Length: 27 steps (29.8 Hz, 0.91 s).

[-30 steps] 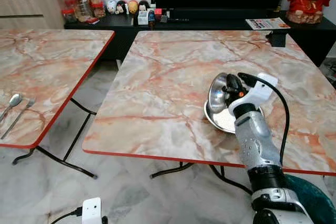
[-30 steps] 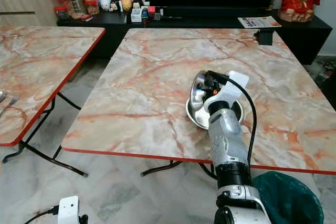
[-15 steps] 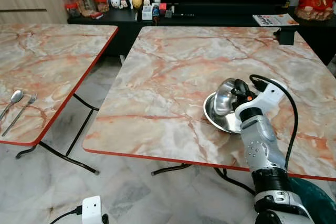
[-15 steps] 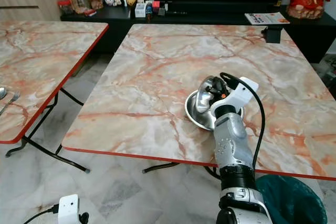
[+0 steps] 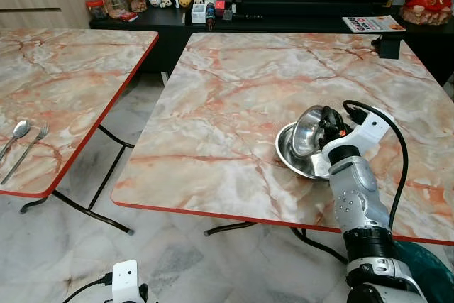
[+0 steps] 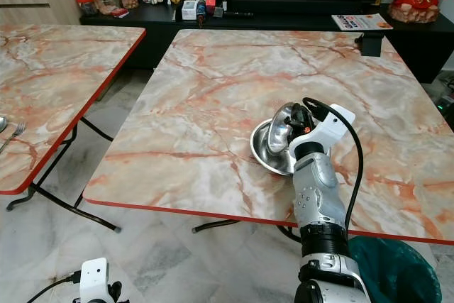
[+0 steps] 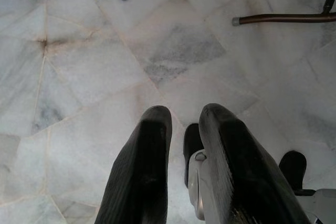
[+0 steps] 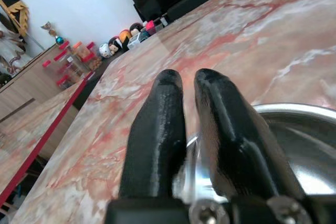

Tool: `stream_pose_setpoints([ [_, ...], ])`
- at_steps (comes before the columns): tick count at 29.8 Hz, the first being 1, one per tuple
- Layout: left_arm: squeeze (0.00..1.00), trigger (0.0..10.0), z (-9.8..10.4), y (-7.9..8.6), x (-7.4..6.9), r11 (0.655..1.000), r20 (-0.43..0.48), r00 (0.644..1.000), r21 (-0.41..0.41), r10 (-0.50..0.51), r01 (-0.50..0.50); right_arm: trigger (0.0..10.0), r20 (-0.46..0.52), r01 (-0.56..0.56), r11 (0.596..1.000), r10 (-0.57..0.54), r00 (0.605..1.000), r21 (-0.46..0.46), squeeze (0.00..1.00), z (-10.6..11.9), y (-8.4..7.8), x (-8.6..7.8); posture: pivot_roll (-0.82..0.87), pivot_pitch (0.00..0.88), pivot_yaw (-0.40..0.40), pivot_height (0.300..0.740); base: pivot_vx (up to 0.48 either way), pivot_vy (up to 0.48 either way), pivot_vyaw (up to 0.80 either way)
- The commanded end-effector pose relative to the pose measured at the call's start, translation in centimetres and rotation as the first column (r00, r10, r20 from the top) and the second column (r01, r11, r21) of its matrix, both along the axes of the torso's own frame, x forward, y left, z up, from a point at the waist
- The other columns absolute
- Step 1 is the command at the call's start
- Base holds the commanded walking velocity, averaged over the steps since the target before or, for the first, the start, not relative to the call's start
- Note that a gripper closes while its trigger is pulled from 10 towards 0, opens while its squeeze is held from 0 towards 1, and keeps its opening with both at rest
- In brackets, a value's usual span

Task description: Setting the table

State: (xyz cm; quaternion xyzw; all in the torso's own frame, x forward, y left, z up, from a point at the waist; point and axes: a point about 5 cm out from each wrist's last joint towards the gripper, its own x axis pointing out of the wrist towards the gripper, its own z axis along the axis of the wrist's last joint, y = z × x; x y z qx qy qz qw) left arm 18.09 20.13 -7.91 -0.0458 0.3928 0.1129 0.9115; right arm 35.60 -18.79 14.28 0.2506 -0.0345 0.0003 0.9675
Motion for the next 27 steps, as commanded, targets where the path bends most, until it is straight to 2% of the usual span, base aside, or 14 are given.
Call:
stream_pose_setpoints([
  [1,0.00,10.0,-0.2,0.3,-0.4,1.000,-0.014,1.000,-0.005,0.015,-0.015,10.0,0.010,-0.015,1.000,0.015,1.000,-0.021,0.00,0.6,0.1,0.2,0.01,0.050,0.040,0.740,0.000,0.000,0.00],
  [10,0.00,10.0,-0.1,0.0,-0.2,1.000,-0.010,1.000,-0.010,0.013,-0.013,10.0,0.059,-0.046,0.990,0.054,0.997,-0.130,0.00,2.2,0.5,0.6,0.00,0.046,0.031,0.740,0.000,0.000,0.00],
  [15,0.00,10.0,-0.1,-0.1,-0.1,1.000,-0.007,1.000,-0.016,0.020,-0.020,10.0,0.106,-0.066,0.969,0.093,0.990,-0.238,0.00,4.0,1.0,0.9,0.00,0.043,0.028,0.740,0.000,0.000,0.00],
  [18,0.00,10.0,-0.1,-0.1,-0.1,1.000,-0.007,1.000,-0.017,0.022,-0.022,10.0,0.115,-0.068,0.968,0.099,0.988,-0.241,0.00,4.3,1.1,0.9,0.00,0.043,0.028,0.740,0.000,0.000,0.00],
  [20,0.00,10.0,-0.1,0.0,-0.1,0.999,-0.007,1.000,-0.021,0.027,-0.027,10.0,0.165,-0.078,0.965,0.122,0.979,-0.250,0.00,6.0,1.5,1.0,0.00,0.040,0.027,0.740,0.000,0.000,0.00],
  [22,0.00,10.0,-0.1,0.0,0.0,0.999,-0.006,1.000,-0.023,0.029,-0.029,10.0,0.187,-0.084,0.963,0.135,0.973,-0.256,0.00,6.7,1.7,1.0,0.00,0.039,0.027,0.740,0.000,0.000,0.00],
  [24,0.00,10.0,-0.1,0.0,0.0,0.999,-0.007,1.000,-0.024,0.030,-0.030,10.0,0.191,-0.077,0.946,0.143,0.971,-0.314,0.00,6.9,1.8,0.9,0.00,0.038,0.028,0.740,0.000,0.000,0.00],
  [26,0.00,10.0,-0.1,0.0,0.0,0.999,-0.010,0.999,-0.025,0.031,-0.031,10.0,0.127,-0.070,0.846,0.161,0.979,-0.529,0.00,5.1,2.3,0.8,-0.01,0.036,0.028,0.740,0.000,0.000,0.00],
  [27,0.00,10.0,-0.1,0.0,0.0,0.999,-0.010,0.999,-0.025,0.031,-0.032,10.0,0.095,-0.094,0.826,0.175,0.980,-0.555,0.00,4.0,2.5,0.7,0.00,0.035,0.028,0.740,0.000,0.000,0.00],
])
